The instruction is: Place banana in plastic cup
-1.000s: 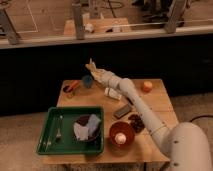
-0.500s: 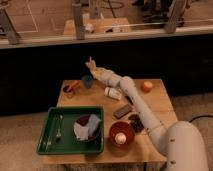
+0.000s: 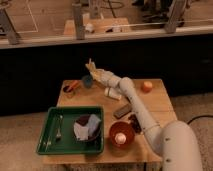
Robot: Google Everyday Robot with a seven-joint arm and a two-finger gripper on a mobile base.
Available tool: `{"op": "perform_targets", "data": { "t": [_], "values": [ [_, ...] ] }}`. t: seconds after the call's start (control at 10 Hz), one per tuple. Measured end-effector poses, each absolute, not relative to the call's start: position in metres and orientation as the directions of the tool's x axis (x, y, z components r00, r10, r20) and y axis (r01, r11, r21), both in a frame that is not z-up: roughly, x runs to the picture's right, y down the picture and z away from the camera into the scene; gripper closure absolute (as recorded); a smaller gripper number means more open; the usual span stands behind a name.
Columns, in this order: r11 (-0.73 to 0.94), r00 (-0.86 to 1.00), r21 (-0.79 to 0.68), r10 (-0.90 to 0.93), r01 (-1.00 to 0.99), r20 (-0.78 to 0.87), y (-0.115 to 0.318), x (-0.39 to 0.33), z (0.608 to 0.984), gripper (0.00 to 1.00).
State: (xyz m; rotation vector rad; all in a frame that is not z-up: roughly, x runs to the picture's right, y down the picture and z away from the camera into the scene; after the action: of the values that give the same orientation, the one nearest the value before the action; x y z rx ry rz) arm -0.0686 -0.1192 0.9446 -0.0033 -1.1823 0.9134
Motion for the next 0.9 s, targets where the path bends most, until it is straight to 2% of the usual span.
{"op": "perform_targets", "data": {
  "t": [0.4,0.9],
  "values": [
    [0.691,0.086,-0.422,0.572,-0.587,0.816,-0.124,-0.093,0.941,1.00],
    [0.683,0.090,-0.385,0.550,-0.621,0.830,-0.138,-0.087,0.935,1.00]
  ]
}}
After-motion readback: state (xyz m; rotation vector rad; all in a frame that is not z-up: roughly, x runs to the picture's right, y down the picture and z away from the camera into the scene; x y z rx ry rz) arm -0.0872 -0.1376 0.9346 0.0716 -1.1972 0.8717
